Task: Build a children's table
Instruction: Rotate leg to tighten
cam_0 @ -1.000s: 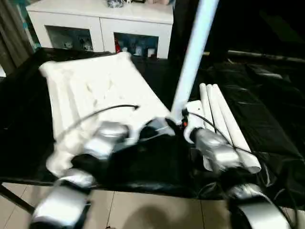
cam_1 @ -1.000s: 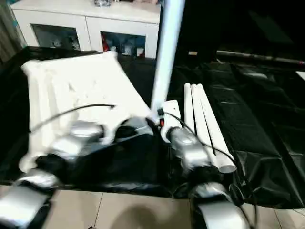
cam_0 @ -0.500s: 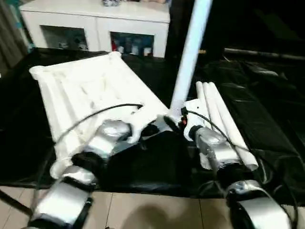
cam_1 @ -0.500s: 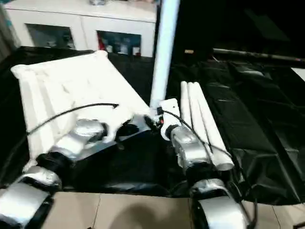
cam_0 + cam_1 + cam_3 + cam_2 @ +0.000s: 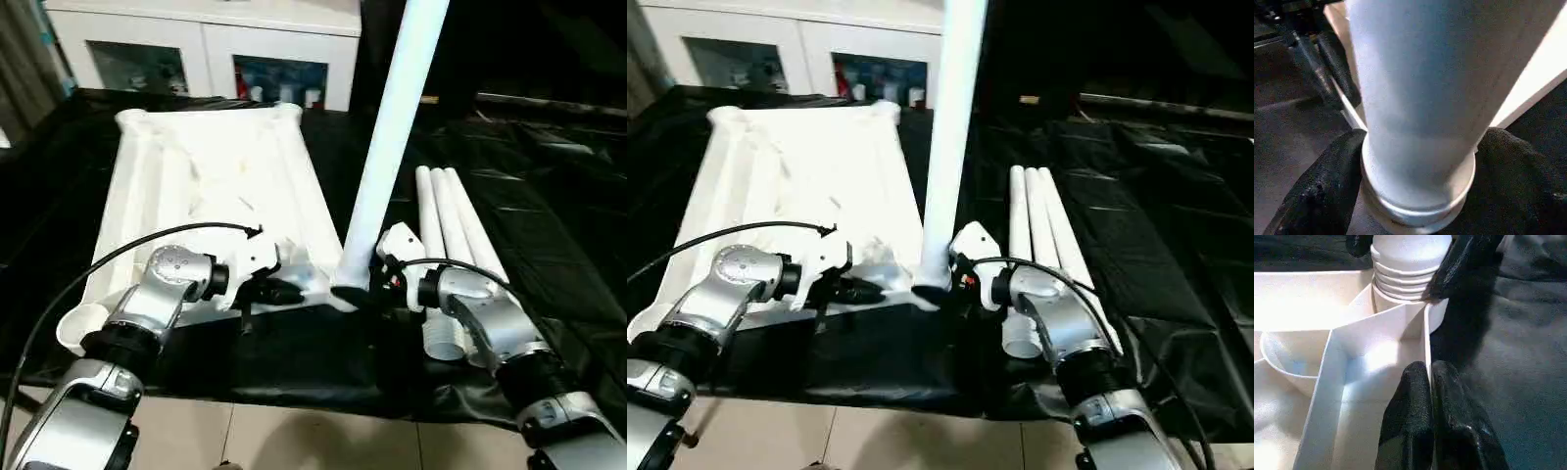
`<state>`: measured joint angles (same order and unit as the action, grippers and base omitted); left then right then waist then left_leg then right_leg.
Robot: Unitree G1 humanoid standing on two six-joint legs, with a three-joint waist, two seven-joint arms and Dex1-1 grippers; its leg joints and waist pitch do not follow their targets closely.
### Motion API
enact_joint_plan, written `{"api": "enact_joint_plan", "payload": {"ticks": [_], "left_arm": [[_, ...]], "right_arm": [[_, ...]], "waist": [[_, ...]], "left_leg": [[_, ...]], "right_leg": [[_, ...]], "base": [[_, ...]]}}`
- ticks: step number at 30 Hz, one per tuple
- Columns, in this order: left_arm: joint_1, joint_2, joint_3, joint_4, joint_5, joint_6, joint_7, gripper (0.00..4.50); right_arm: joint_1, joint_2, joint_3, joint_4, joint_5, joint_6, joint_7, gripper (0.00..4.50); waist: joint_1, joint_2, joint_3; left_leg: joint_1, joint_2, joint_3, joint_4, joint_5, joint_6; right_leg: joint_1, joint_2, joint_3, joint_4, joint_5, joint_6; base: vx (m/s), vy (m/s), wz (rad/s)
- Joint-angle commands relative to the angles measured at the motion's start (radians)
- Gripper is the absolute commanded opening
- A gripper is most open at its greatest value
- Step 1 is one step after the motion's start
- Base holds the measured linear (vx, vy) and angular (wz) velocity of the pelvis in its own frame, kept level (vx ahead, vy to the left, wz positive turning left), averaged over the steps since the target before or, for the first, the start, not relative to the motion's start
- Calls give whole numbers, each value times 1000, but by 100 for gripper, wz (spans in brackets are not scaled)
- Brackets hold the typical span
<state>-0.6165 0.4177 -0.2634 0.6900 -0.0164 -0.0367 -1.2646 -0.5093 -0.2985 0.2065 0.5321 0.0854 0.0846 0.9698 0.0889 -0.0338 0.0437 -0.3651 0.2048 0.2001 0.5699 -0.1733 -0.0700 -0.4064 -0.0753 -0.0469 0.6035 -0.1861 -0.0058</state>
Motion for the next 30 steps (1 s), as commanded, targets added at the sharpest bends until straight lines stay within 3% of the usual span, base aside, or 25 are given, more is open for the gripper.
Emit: {"api": "enact_joint_plan", "payload": {"ticks": [1, 5, 12, 17, 20, 22, 24, 25, 26, 27, 29, 30], "left_arm": [[24, 4, -24, -1, 5, 11, -30, 0], [27, 9, -22, -4, 10, 15, -30, 0], [31, 8, -23, -7, 6, 20, -33, 0], [34, 4, -24, -8, 5, 21, -27, 0], [26, -21, -19, 11, 23, 31, 42, 0], [17, -35, -17, 30, 38, 34, 88, 0], [-20, -105, 1, 96, 61, 68, 248, 0], [-24, -112, 3, 101, 62, 72, 262, 0], [-35, -134, 8, 117, 67, 87, 307, 0], [-66, -203, 15, 161, 84, 127, 442, 0], [-83, -245, 15, 183, 96, 144, 518, 0], [-90, -267, 14, 192, 102, 152, 552, 0]], "right_arm": [[1, -14, 6, -17, 13, 9, 10, 379], [10, -12, 8, -35, 23, 28, 34, 335], [20, -3, 5, -51, 27, 50, 40, 281], [31, 7, 0, -50, 31, 60, 32, 274], [41, 46, -33, -3, 34, 85, -51, 274], [40, 62, -46, 26, 28, 84, -100, 274], [21, 122, -93, 127, 3, 86, -306, 273], [18, 127, -98, 136, 2, 87, -325, 273], [11, 146, -112, 163, -2, 91, -386, 273], [-17, 207, -152, 219, 5, 115, -533, 273], [-38, 248, -178, 244, 14, 128, -615, 273], [-51, 270, -192, 259, 18, 137, -659, 273]], "waist": [[0, 8, -58], [-2, 5, -56], [-2, 5, -60], [-1, 3, -60], [-4, 3, -58], [-8, 2, -53], [-11, 1, -46], [-15, 1, -39], [-16, -1, -42], [-17, 4, -42], [-24, 1, -39], [-25, 1, -39]], "left_leg": [[17, 33, -8, -59, -211, 28], [15, 31, -11, -60, -229, 10], [15, 30, -9, -56, -186, 23], [15, 30, -10, -56, -191, 20], [13, 30, -9, -57, -197, 18], [16, 28, -12, -61, -239, 2], [24, 26, -14, -65, -307, -17], [33, 25, -17, -66, -351, -36], [36, 22, -23, -65, -376, -43], [35, 23, -25, -66, -373, -42], [45, 20, -28, -64, -406, -47], [42, 20, -31, -66, -413, -44]], "right_leg": [[48, -59, 38, -56, -100, -246], [48, -59, 40, -60, -151, -222], [50, -57, 39, -52, -83, -235], [50, -58, 39, -54, -102, -230], [48, -59, 41, -55, -112, -229], [44, -61, 41, -65, -191, -214], [37, -63, 42, -81, -333, -182], [29, -65, 42, -92, -443, -158], [29, -69, 39, -99, -531, -128], [26, -70, 40, -105, -562, -106], [16, -65, 34, -115, -617, -85], [18, -67, 31, -119, -630, -75]], "base": [[0, 0, 0], [0, 0, 0], [0, 0, 0], [0, 0, 0], [0, 0, 0], [0, 0, 0], [0, 0, 0], [-70, -4, -1], [-53, -3, -1], [-59, -1, -2], [-61, 3, 0], [-56, 15, -2]]}}
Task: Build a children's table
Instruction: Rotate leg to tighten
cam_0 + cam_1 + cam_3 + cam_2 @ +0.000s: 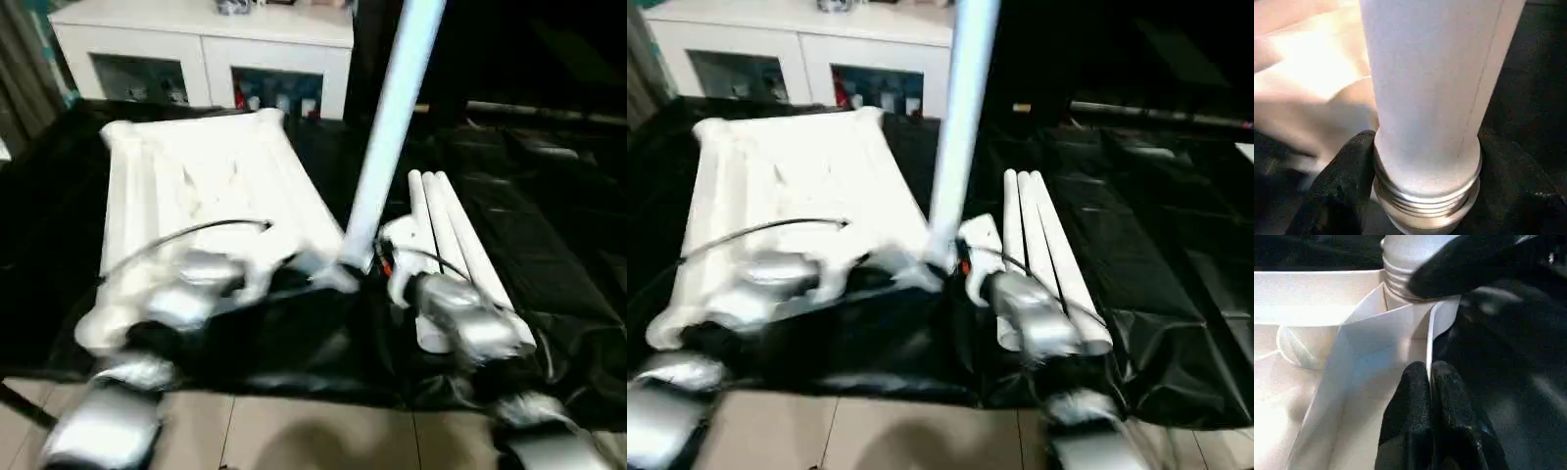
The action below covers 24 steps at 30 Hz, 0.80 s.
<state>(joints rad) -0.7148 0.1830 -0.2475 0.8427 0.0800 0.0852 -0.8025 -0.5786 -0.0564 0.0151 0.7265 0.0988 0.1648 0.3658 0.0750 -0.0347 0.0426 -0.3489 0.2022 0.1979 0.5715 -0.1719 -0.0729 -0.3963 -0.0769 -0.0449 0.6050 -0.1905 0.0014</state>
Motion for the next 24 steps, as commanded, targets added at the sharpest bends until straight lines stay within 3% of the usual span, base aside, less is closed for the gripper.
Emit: {"api": "enact_joint_plan", "payload": {"ticks": [1, 2, 4, 7, 8, 9, 11, 12, 13, 14, 17, 24], "left_arm": [[4, -50, -5, 45, 13, 35, 113, 0], [0, -64, -10, 51, 20, 36, 126, 0], [-6, -84, -30, 58, 41, 31, 127, 0], [-15, -88, -42, 75, 58, 6, 126, 0], [-15, -85, -41, 78, 59, 2, 124, 0], [-17, -80, -40, 81, 62, -2, 124, 0], [-13, -62, -44, 79, 68, -24, 105, 0], [-9, -51, -43, 77, 69, -33, 93, 0], [3, -30, -41, 66, 65, -53, 53, 0], [7, -21, -41, 61, 62, -59, 35, 0], [24, 17, -44, 43, 56, -98, -30, 0], [45, 112, -28, 35, 34, -183, -139, 0]], "right_arm": [[6, 45, -9, 78, 7, 61, -86, 273], [-7, 59, -14, 94, 5, 59, -113, 273], [-34, 77, 1, 129, -18, 26, -148, 273], [-60, 89, 3, 167, -32, -24, -149, 273], [-63, 90, -1, 170, -28, -30, -143, 328], [-67, 88, -9, 174, -27, -38, -143, 328], [-70, 80, -17, 171, -22, -56, -118, 345], [-73, 73, -17, 170, -24, -67, -108, 351], [-72, 56, -11, 158, -25, -80, -75, 351], [-72, 48, -8, 153, -26, -86, -58, 374], [-59, 5, 17, 110, -35, -83, 13, 381], [27, -161, 93, -96, -45, -56, 279, 381]], "waist": [[-12, 3, -38], [-14, 15, -40], [-23, 8, -41], [-29, 14, -40], [-31, 15, -42], [-31, 14, -42], [-31, 11, -41], [-32, 10, -41], [-33, -2, -42], [-30, 4, -44], [-27, 1, -47], [-10, 0, -57]], "left_leg": [[24, 23, -31, -69, -418, -41], [27, 23, -33, -71, -434, -41], [24, 21, -33, -74, -452, -34], [28, 24, -36, -79, -486, -31], [25, 25, -38, -82, -492, -31], [21, 26, -38, -84, -487, -30], [25, 24, -35, -82, -499, -24], [22, 23, -36, -83, -495, -18], [17, 23, -36, -83, -483, -12], [16, 24, -35, -84, -465, -7], [6, 27, -32, -84, -397, 4], [-2, 29, -17, -73, -261, 40]], "right_leg": [[8, -66, 28, -122, -628, -79], [8, -64, 25, -124, -612, -77], [8, -62, 20, -128, -590, -78], [9, -62, 17, -131, -566, -88], [13, -63, 16, -130, -544, -95], [16, -63, 17, -127, -520, -101], [11, -64, 19, -129, -521, -107], [13, -66, 20, -129, -527, -107], [16, -68, 19, -129, -532, -105], [17, -70, 22, -127, -525, -108], [25, -72, 27, -116, -455, -124], [35, -63, 31, -92, -260, -174]], "base": [[0, 0, 0], [0, 0, 0], [0, 0, 0], [0, 0, 0], [0, 0, 0], [0, 0, 0], [0, 0, 0], [0, 0, 0], [0, 0, 0], [0, 0, 0], [0, 0, 0], [8, -4, 0]]}}
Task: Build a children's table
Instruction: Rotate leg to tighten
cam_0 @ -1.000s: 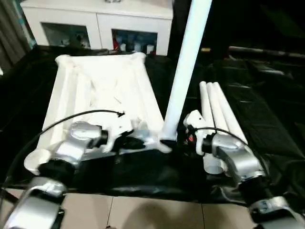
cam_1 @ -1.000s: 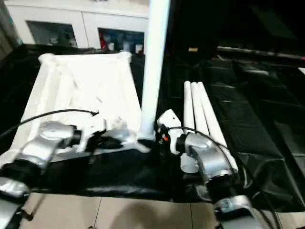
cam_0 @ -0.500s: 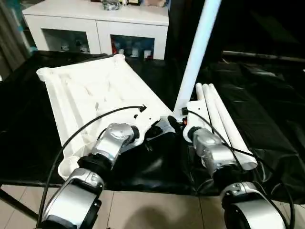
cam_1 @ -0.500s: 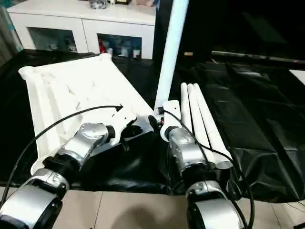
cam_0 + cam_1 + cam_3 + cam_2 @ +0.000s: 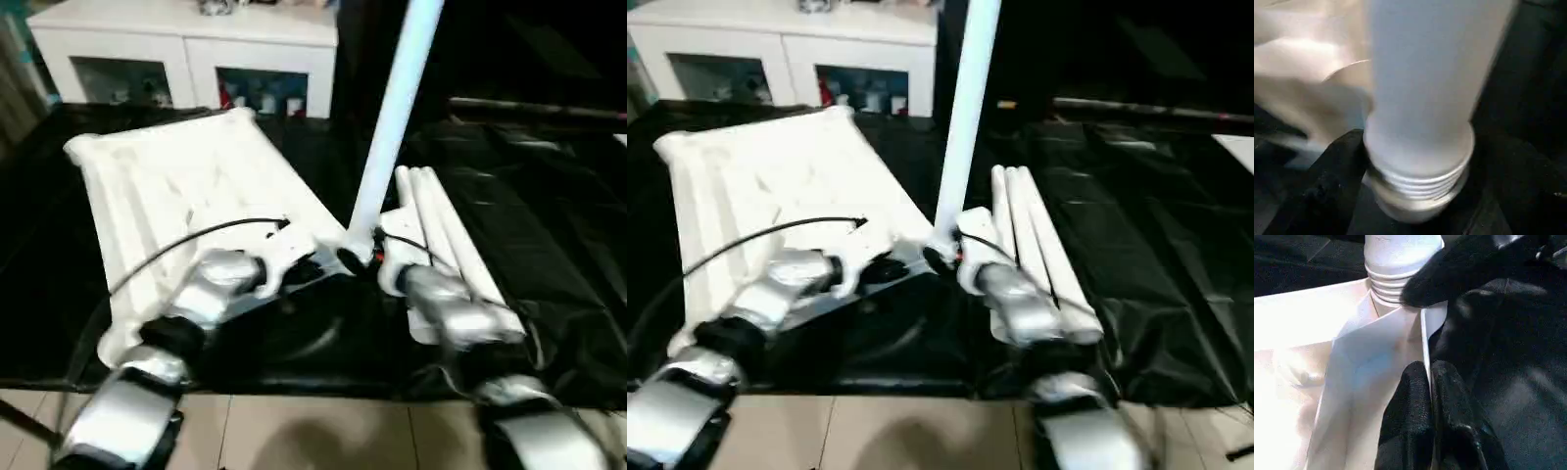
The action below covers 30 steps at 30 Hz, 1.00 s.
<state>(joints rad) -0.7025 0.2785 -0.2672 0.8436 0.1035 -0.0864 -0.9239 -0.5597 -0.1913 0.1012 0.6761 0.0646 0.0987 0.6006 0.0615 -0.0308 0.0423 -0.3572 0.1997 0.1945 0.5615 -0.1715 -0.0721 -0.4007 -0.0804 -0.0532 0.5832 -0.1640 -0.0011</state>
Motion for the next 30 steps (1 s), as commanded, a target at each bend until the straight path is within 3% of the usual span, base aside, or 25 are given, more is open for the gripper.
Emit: {"api": "enact_joint_plan", "payload": {"ticks": [1, 2, 3, 6, 10, 11, 12, 13, 14, 17, 21, 23, 24, 25, 26, 27, 28, 29, 30], "left_arm": [[31, 19, -6, 36, 13, -21, -11, 0], [17, 16, 7, 46, 20, -49, 42, 0], [17, 16, 7, 46, 20, -49, 42, 0], [-11, -17, 50, 47, -8, -66, 104, 0], [-21, -30, 63, 45, -30, -64, 98, 0], [-26, -34, 69, 35, -44, -61, 84, 28], [-28, -36, 78, 26, -60, -42, 72, 28], [-28, -36, 78, 26, -60, -42, 72, 45], [-30, -34, 89, 13, -71, -29, 73, 60], [-42, -16, 123, -16, -73, -8, 139, 74], [-41, 45, 184, -88, -81, 52, 204, 92], [-4, 114, 230, -194, -79, 132, 225, 92], [7, 131, 237, -221, -75, 149, 227, 92], [28, 159, 254, -272, -75, 184, 222, 92], [64, 203, 281, -360, -80, 248, 216, 92], [78, 224, 296, -400, -80, 280, 213, 92], [92, 248, 318, -446, -84, 324, 209, 92], [105, 275, 339, -491, -85, 370, 212, 92], [105, 275, 339, -491, -85, 370, 212, 92]], "right_arm": [[16, -36, 7, -64, -8, 15, 56, 381], [47, -68, 6, -140, 12, 40, 89, 381], [47, -68, 6, -140, 12, 40, 89, 381], [131, -131, 8, -330, 49, 96, 140, 381], [179, -161, 16, -439, 65, 133, 173, 381], [204, -177, 24, -495, 70, 150, 191, 383], [211, -179, 26, -514, 71, 162, 195, 383], [211, -179, 26, -514, 71, 162, 195, 384], [211, -169, 25, -522, 71, 178, 181, 384], [181, -121, 30, -470, 52, 185, 124, 384], [126, -50, 42, -373, 28, 187, 50, 384], [85, -1, 62, -296, 14, 173, 23, 384], [76, 9, 65, -281, 11, 171, 18, 384], [59, 26, 71, -252, 5, 168, 5, 384], [35, 53, 74, -209, -2, 170, -11, 384], [24, 64, 75, -187, -4, 169, -18, 384], [9, 75, 78, -161, -9, 169, -23, 384], [-6, 85, 84, -132, -14, 166, -25, 384], [-6, 85, 84, -132, -14, 166, -25, 384]], "waist": [[6, -5, -59], [7, -8, -60], [11, -8, -61], [14, -11, -60], [8, -11, -58], [7, -8, -58], [9, -5, -56], [11, -7, -58], [12, -3, -62], [7, -6, -62], [2, -3, -61], [2, -10, -58], [-1, -3, -58], [-2, -2, -55], [-2, -1, -57], [-8, -10, -54], [-5, -5, -54], [-4, -9, -52], [-2, -5, -54]], "left_leg": [[7, 31, -10, -59, -235, 47], [0, 31, -10, -57, -204, 54], [1, 32, -9, -54, -178, 60], [0, 31, -8, -51, -159, 75], [2, 31, -7, -51, -190, 76], [2, 31, -7, -52, -196, 74], [3, 31, -7, -53, -202, 71], [4, 32, -7, -51, -201, 69], [2, 32, -8, -50, -184, 65], [-2, 32, -8, -48, -168, 65], [-1, 30, -8, -46, -170, 46], [0, 31, -7, -47, -173, 37], [-3, 35, -12, -50, -181, 23], [-5, 32, -11, -53, -183, 18], [5, 37, -11, -52, -193, 2], [0, 36, -12, -56, -194, -3], [5, 37, -11, -54, -198, -8], [7, 36, -9, -54, -196, -9], [8, 37, -9, -53, -192, -14]], "right_leg": [[38, -60, 40, -64, -233, -185], [45, -59, 40, -56, -187, -197], [47, -57, 40, -51, -142, -201], [50, -55, 39, -48, -105, -201], [46, -55, 40, -56, -175, -200], [44, -57, 39, -56, -192, -201], [44, -55, 39, -60, -203, -197], [43, -56, 41, -58, -198, -200], [44, -56, 40, -52, -170, -212], [44, -54, 37, -43, -96, -243], [41, -54, 38, -40, -128, -234], [39, -53, 39, -41, -142, -231], [40, -59, 39, -34, -155, -234], [41, -54, 38, -38, -167, -222], [34, -57, 40, -34, -166, -226], [36, -53, 38, -35, -174, -225], [33, -54, 40, -33, -174, -226], [30, -54, 41, -34, -172, -230], [31, -55, 42, -30, -162, -234]], "base": [[58, -19, 0], [58, -19, 0], [0, 0, 0], [0, 0, 0], [0, 0, 0], [0, 0, 0], [0, 0, 0], [0, 0, 0], [0, 0, 0], [0, 0, 0], [0, 0, 0], [0, 0, 0], [0, 0, 0], [0, 0, 0], [0, 0, 0], [0, 0, 0], [0, 0, 0], [0, 0, 0], [0, 0, 0]]}}
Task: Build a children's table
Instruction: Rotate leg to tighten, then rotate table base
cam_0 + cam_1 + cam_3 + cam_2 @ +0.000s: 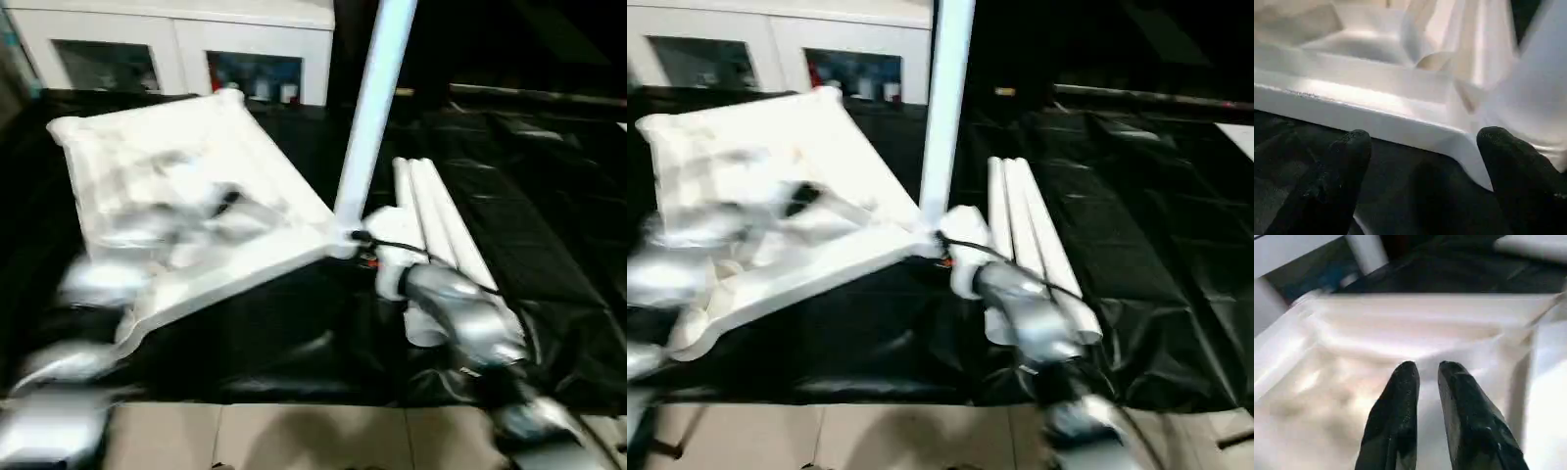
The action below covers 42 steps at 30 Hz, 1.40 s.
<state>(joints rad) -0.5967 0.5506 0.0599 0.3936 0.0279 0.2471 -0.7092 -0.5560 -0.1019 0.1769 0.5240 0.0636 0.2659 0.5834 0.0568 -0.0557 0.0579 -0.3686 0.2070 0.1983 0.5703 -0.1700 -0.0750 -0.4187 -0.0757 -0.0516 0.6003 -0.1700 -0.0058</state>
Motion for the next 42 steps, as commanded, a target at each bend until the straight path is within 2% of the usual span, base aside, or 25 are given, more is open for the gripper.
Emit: {"api": "enact_joint_plan", "payload": {"ticks": [1, 2, 3, 5, 7, 8, 9, 10, 11, 13, 14, 15, 17, 20, 21, 23, 27, 31, 33, 34, 35, 37, 38, 41, 42], "left_arm": [[12, 35, 31, -82, -3, 77, -2, 92], [29, 78, 55, -128, 7, 134, 3, 92], [51, 128, 82, -176, 23, 196, 1, 92], [89, 196, 115, -239, 48, 284, -9, 92], [144, 264, 125, -292, 86, 349, -24, 92], [191, 315, 127, -316, 125, 376, -35, 92], [191, 315, 127, -316, 125, 376, -35, 92], [271, 382, 123, -334, 161, 405, -60, 92], [271, 382, 123, -334, 161, 405, -60, 92], [325, 389, 127, -279, 192, 419, 7, 92], [337, 390, 123, -275, 191, 432, 26, 92], [349, 392, 112, -271, 192, 435, 35, 92], [365, 391, 102, -279, 190, 447, 37, 92], [397, 328, 78, -297, 167, 453, 40, 92], [397, 314, 79, -301, 161, 453, 39, 92], [390, 267, 73, -304, 134, 434, 33, 92], [383, 227, 46, -308, 107, 439, 32, 92], [383, 196, 12, -325, 95, 444, 20, 92], [371, 164, -7, -336, 87, 437, 20, 92], [356, 138, -25, -334, 80, 433, 22, 92], [351, 131, -30, -333, 77, 433, 23, 92], [321, 90, -65, -317, 74, 417, 36, 92], [312, 79, -77, -310, 75, 410, 41, 92], [272, 30, -119, -267, 91, 367, 60, 92], [241, -9, -144, -229, 104, 335, 77, 92]], "right_arm": [[-22, 3, 16, 42, -20, -9, -8, 384], [-36, 13, 22, 64, -22, -19, -3, 384], [-49, 22, 25, 82, -22, -26, 5, 384], [-66, 31, 27, 109, -24, -39, 12, 384], [-84, 38, 23, 145, -29, -56, 8, 384], [-97, 43, 20, 174, -35, -69, 0, 384], [-97, 43, 20, 174, -35, -69, 0, 384], [-126, 50, 10, 230, -42, -95, -30, 384], [-126, 50, 10, 230, -42, -95, -30, 384], [-169, 53, -10, 303, -44, -130, -69, 384], [-179, 54, -15, 318, -43, -139, -72, 384], [-184, 55, -18, 324, -41, -146, -70, 384], [-190, 57, -21, 331, -38, -154, -68, 384], [-203, 60, -34, 345, -31, -181, -69, 384], [-206, 60, -37, 351, -30, -188, -70, 384], [-215, 60, -47, 360, -23, -210, -72, 384], [-208, 47, -58, 309, -10, -201, -60, 384], [-159, 9, -66, 157, -7, -128, -59, 384], [-117, -22, -69, 42, -8, -54, -60, 384], [-86, -45, -71, -44, -6, 12, -58, 384], [-76, -51, -71, -70, -5, 33, -57, 384], [-27, -86, -65, -191, -8, 122, -49, 384], [-12, -96, -62, -227, -13, 147, -48, 384], [27, -125, -65, -335, -18, 253, -57, 384], [53, -143, -68, -409, -13, 330, -64, 384]], "waist": [[5, 12, -67], [8, 17, -68], [10, -1, -66], [8, 8, -63], [5, 1, -61], [2, -4, -60], [0, -4, -59], [3, -6, -58], [-2, -8, -53], [6, -4, -54], [6, -5, -53], [11, 0, -55], [13, -4, -55], [19, 0, -55], [25, 8, -56], [29, 9, -59], [31, 3, -63], [30, -1, -63], [33, 0, -63], [35, -1, -63], [37, 0, -63], [38, 9, -62], [43, 5, -59], [44, 8, -62], [43, 13, -60]], "left_leg": [[22, 29, -9, -62, -187, -12], [24, 29, -10, -63, -179, -17], [20, 28, -11, -63, -168, -15], [20, 28, -13, -66, -174, -22], [26, 28, -12, -67, -195, -35], [21, 29, -16, -70, -211, -39], [21, 29, -16, -71, -221, -39], [30, 30, -13, -67, -234, -42], [18, 27, -17, -74, -255, -43], [33, 28, -14, -69, -281, -54], [29, 25, -15, -71, -304, -58], [36, 26, -15, -69, -324, -63], [32, 26, -18, -71, -328, -60], [32, 27, -19, -72, -335, -64], [35, 26, -19, -71, -337, -67], [36, 26, -18, -70, -333, -72], [28, 23, -20, -68, -304, -64], [25, 21, -19, -67, -272, -58], [28, 21, -17, -65, -255, -56], [27, 20, -17, -66, -248, -54], [29, 19, -17, -65, -252, -52], [30, 18, -17, -66, -275, -58], [35, 19, -16, -66, -292, -57], [31, 19, -20, -65, -317, -61], [28, 16, -21, -66, -308, -59]], "right_leg": [[46, -55, 40, -49, -138, -226], [46, -54, 40, -42, -110, -230], [50, -54, 39, -38, -101, -226], [49, -57, 40, -39, -116, -220], [45, -53, 40, -43, -134, -211], [48, -56, 40, -42, -159, -204], [46, -56, 41, -45, -177, -200], [37, -58, 44, -49, -195, -198], [42, -55, 44, -51, -245, -187], [29, -56, 48, -56, -259, -188], [29, -52, 47, -56, -272, -186], [25, -54, 48, -57, -280, -183], [29, -54, 47, -57, -278, -182], [28, -53, 45, -56, -269, -184], [27, -54, 46, -56, -265, -183], [27, -51, 46, -56, -231, -189], [38, -49, 43, -46, -180, -193], [42, -47, 44, -45, -168, -180], [42, -45, 44, -45, -152, -174], [44, -42, 43, -45, -143, -170], [44, -42, 43, -47, -152, -165], [42, -42, 44, -53, -187, -156], [36, -40, 44, -58, -206, -148], [39, -46, 45, -61, -256, -139], [43, -41, 45, -65, -265, -128]], "base": [[0, 0, 0], [0, 0, 0], [0, 0, 0], [0, 0, 0], [0, 0, 0], [0, 0, 0], [0, 0, 0], [0, 0, 0], [0, 0, 0], [0, 0, 0], [0, 0, 0], [0, 0, 0], [0, 0, 0], [0, 0, 0], [0, 0, 0], [0, 0, 0], [0, 0, 0], [0, 0, 0], [0, 0, 0], [0, 0, 0], [0, 0, 0], [0, 0, 0], [0, 0, 0], [0, 0, 0], [0, 0, 0]]}}
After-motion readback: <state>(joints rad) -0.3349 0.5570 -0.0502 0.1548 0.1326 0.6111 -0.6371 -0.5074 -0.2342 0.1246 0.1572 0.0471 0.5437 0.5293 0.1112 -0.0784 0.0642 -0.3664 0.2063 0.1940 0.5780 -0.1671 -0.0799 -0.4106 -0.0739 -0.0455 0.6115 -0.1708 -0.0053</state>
